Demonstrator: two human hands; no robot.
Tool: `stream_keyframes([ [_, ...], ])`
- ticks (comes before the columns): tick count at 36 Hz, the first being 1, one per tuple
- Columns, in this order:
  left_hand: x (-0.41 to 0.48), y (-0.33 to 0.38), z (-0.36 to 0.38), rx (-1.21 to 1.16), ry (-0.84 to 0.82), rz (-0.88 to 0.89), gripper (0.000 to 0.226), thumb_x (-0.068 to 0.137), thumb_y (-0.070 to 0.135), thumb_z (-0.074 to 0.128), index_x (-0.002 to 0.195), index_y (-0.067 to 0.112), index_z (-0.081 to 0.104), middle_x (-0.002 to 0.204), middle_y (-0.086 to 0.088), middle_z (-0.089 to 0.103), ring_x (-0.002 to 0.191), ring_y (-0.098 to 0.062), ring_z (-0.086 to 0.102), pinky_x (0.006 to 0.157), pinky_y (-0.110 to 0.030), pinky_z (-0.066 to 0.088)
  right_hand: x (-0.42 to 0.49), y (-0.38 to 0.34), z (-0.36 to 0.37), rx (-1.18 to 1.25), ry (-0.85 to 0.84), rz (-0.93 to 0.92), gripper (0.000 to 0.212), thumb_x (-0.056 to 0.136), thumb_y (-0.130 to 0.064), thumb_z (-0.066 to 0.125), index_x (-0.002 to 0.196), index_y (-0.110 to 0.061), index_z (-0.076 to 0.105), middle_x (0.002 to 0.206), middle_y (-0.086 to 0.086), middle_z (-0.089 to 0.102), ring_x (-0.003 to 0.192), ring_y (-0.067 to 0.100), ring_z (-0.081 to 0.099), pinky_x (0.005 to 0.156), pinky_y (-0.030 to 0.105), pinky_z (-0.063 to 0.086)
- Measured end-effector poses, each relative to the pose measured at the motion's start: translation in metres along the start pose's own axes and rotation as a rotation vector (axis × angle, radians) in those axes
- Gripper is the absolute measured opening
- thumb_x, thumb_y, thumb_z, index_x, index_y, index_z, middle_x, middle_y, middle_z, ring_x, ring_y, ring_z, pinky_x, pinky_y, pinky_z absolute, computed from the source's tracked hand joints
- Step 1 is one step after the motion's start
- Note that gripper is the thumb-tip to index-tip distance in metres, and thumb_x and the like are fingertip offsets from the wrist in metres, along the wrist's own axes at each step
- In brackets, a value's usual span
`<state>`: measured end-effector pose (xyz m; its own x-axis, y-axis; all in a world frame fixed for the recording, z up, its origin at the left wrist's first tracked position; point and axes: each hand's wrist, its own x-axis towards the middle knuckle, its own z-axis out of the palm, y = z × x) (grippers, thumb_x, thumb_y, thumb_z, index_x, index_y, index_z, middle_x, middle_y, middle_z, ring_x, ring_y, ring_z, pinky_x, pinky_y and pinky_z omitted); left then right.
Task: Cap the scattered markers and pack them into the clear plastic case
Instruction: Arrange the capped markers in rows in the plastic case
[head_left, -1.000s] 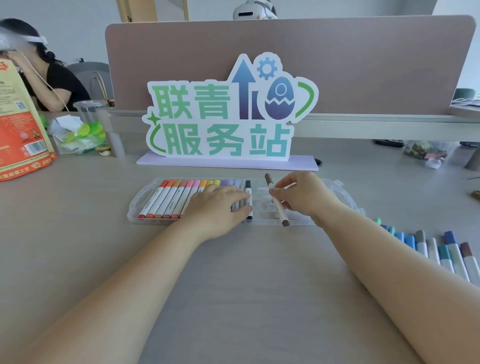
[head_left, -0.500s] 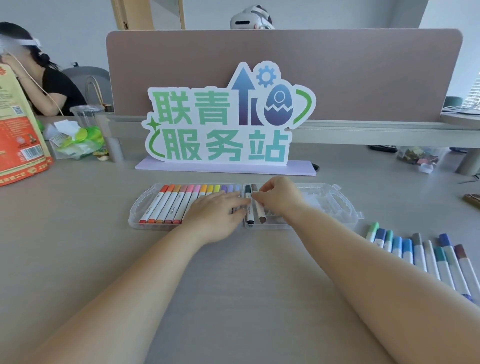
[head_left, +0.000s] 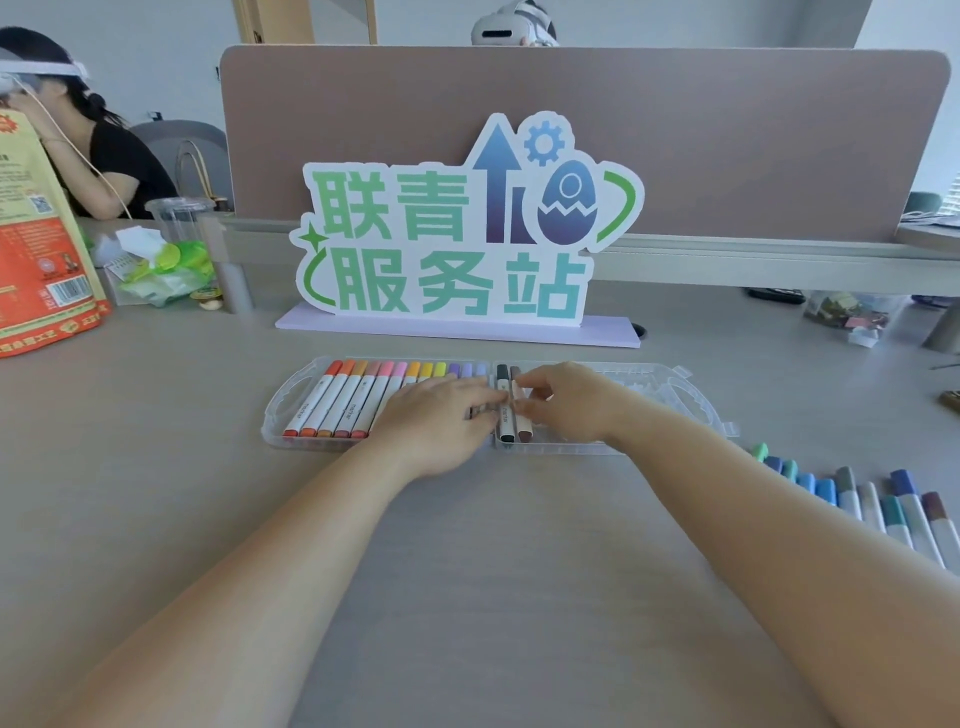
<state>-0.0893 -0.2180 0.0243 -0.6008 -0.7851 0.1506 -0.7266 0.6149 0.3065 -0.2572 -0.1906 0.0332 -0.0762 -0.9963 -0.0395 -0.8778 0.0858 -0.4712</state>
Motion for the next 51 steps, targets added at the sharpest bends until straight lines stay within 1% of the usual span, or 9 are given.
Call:
stream_keyframes([
  [2, 0.001, -0.001, 0.001, -0.012, 0.001, -0.005, 0.036, 0.099, 0.036, 0.037, 0.133, 0.04, 0.048, 0.146, 0.015, 0.041, 0.138, -0.013, 0.03, 0.109, -0.03, 0.024, -0.001, 0.002, 0.001, -0.019, -0.01, -0.013, 0.034, 0.096, -0.035, 0.048, 0.115, -0.009, 0.059, 0.107, 0.007, 0.06, 0.103, 0.027, 0.056, 0.082, 0.031, 0.04],
  [8, 0.004, -0.003, 0.004, -0.022, 0.0, -0.01, 0.037, 0.099, 0.036, 0.038, 0.134, 0.04, 0.047, 0.148, 0.015, 0.038, 0.14, -0.012, 0.026, 0.111, -0.03, 0.021, 0.004, 0.008, 0.005, -0.094, -0.009, -0.021, 0.023, 0.094, -0.045, 0.047, 0.1, -0.025, 0.057, 0.104, -0.001, 0.059, 0.106, 0.026, 0.053, 0.096, 0.046, 0.043],
  [11, 0.006, -0.005, 0.006, -0.003, 0.006, -0.004, 0.037, 0.099, 0.037, 0.037, 0.134, 0.04, 0.047, 0.149, 0.016, 0.036, 0.141, -0.013, 0.025, 0.112, -0.032, 0.022, 0.001, 0.005, 0.0, -0.088, -0.014, -0.004, 0.042, 0.094, -0.048, 0.047, 0.13, -0.028, 0.052, 0.121, -0.001, 0.058, 0.117, 0.025, 0.05, 0.103, 0.046, 0.039],
  [19, 0.0, -0.006, 0.007, -0.008, 0.146, 0.039, 0.035, 0.096, 0.033, 0.046, 0.13, 0.031, 0.055, 0.145, 0.008, 0.045, 0.136, -0.016, 0.036, 0.108, -0.034, 0.032, -0.032, 0.01, -0.016, 0.085, 0.174, -0.025, 0.042, 0.095, -0.047, 0.046, 0.133, -0.03, 0.05, 0.11, -0.011, 0.057, 0.109, 0.017, 0.054, 0.101, 0.039, 0.041],
  [24, -0.005, 0.03, -0.003, -0.171, 0.379, 0.079, 0.022, 0.09, 0.023, 0.058, 0.11, 0.022, 0.067, 0.113, 0.005, 0.064, 0.109, -0.019, 0.054, 0.09, -0.031, 0.041, -0.099, 0.051, -0.047, 0.15, 0.357, -0.041, 0.02, 0.092, -0.03, 0.057, 0.106, -0.02, 0.067, 0.091, -0.014, 0.061, 0.09, 0.01, 0.057, 0.081, 0.023, 0.045],
  [36, -0.013, 0.156, 0.056, -0.201, 0.003, 0.303, 0.027, 0.088, 0.039, 0.061, 0.114, 0.033, 0.064, 0.106, 0.01, 0.051, 0.11, -0.013, 0.05, 0.089, -0.027, 0.04, -0.214, 0.173, -0.082, 0.082, 0.466, 0.425, 0.013, 0.085, -0.026, 0.066, 0.093, -0.016, 0.067, 0.092, 0.001, 0.065, 0.085, 0.018, 0.058, 0.079, 0.032, 0.046],
  [41, -0.013, 0.17, 0.071, -0.285, 0.036, 0.254, 0.022, 0.087, 0.039, 0.062, 0.109, 0.033, 0.064, 0.117, 0.006, 0.055, 0.109, -0.013, 0.052, 0.087, -0.025, 0.04, -0.221, 0.178, -0.085, 0.083, 0.355, 0.541, 0.027, 0.078, -0.041, 0.071, 0.089, -0.019, 0.061, 0.09, -0.001, 0.058, 0.085, 0.018, 0.055, 0.079, 0.033, 0.047],
  [45, -0.019, 0.167, 0.075, -0.324, 0.052, 0.253, 0.015, 0.087, 0.04, 0.061, 0.1, 0.034, 0.065, 0.106, 0.009, 0.056, 0.102, -0.012, 0.053, 0.09, -0.033, 0.045, -0.228, 0.177, -0.089, 0.106, 0.369, 0.521, 0.02, 0.077, -0.032, 0.072, 0.088, -0.018, 0.064, 0.089, -0.002, 0.06, 0.081, 0.015, 0.055, 0.073, 0.031, 0.048],
  [51, -0.02, 0.168, 0.074, -0.359, 0.073, 0.261, 0.011, 0.087, 0.037, 0.063, 0.097, 0.033, 0.066, 0.103, 0.013, 0.054, 0.095, -0.001, 0.054, 0.083, -0.02, 0.043, -0.23, 0.179, -0.093, 0.037, 0.339, 0.512, 0.018, 0.077, -0.03, 0.072, 0.088, -0.02, 0.064, 0.092, -0.003, 0.058, 0.083, 0.012, 0.054, 0.073, 0.028, 0.049],
])
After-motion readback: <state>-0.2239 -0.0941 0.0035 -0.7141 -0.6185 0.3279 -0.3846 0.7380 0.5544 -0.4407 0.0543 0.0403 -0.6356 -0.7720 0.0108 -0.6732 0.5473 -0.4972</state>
